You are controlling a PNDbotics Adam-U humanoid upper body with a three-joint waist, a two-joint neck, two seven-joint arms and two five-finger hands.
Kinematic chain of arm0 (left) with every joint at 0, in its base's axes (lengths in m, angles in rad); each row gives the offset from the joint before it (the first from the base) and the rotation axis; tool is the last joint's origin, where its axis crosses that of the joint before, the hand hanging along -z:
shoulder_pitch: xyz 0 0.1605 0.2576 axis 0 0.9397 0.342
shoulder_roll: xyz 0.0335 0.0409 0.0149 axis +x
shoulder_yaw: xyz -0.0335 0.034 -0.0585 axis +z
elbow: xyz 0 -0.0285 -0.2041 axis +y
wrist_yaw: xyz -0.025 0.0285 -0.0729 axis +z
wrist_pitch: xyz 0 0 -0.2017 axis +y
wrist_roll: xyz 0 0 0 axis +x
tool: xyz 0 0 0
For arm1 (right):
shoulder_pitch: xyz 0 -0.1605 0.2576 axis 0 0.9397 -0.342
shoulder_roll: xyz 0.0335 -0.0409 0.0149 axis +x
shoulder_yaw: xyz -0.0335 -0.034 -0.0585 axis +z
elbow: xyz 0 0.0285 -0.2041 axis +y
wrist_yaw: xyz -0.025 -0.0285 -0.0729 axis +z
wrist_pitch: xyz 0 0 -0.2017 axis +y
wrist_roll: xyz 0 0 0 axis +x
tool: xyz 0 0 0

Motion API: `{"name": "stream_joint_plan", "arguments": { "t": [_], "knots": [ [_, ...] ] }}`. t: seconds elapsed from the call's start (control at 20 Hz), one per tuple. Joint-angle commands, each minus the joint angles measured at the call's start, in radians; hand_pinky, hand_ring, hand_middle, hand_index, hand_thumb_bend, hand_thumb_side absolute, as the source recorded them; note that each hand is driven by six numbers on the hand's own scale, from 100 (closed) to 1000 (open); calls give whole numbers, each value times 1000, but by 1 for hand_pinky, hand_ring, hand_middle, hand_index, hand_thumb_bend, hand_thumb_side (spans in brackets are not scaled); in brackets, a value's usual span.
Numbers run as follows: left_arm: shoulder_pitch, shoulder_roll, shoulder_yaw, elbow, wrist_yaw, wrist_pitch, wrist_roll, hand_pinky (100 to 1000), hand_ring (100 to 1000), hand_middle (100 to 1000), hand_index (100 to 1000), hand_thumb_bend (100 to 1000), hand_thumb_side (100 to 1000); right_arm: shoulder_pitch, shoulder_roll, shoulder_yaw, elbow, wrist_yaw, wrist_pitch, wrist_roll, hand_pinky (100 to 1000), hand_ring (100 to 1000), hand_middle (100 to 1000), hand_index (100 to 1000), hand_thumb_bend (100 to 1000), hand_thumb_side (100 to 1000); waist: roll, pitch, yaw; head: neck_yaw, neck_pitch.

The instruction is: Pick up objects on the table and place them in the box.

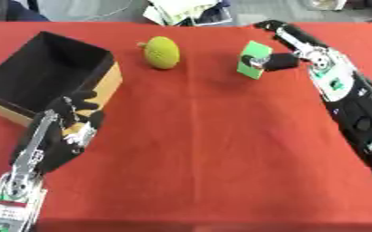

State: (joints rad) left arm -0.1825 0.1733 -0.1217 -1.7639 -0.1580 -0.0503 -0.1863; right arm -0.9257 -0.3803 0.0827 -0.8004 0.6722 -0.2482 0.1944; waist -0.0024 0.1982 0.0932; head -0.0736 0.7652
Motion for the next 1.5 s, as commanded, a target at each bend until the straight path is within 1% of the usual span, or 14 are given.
{"name": "stream_joint_plan", "arguments": {
  "t": [0.05, 1.1, 1.4, 1.5],
  "knots": [
    [-10, 6, -3, -12, 6, -1, -3, 619, 762, 778, 811, 363, 527, -29, -20, -17, 11, 12, 9, -15, 887, 969, 944, 961, 436, 537, 1, -13, 2, -6, 5],
    [-19, 4, -9, -15, 9, -2, -9, 620, 762, 778, 811, 360, 529, -24, -8, -55, 130, 50, 38, -71, 852, 925, 886, 945, 401, 556, 4, 0, 14, -24, 5],
    [-20, 3, -10, -16, 9, -2, -10, 620, 761, 778, 811, 359, 529, -22, -3, -60, 148, 58, 41, -84, 838, 909, 851, 928, 387, 546, 5, 2, 16, -26, 5],
    [-20, 3, -10, -16, 9, -2, -11, 620, 762, 778, 811, 358, 530, -21, -3, -62, 150, 60, 43, -95, 823, 885, 817, 909, 375, 532, 5, 3, 17, -27, 5]
  ]
}}
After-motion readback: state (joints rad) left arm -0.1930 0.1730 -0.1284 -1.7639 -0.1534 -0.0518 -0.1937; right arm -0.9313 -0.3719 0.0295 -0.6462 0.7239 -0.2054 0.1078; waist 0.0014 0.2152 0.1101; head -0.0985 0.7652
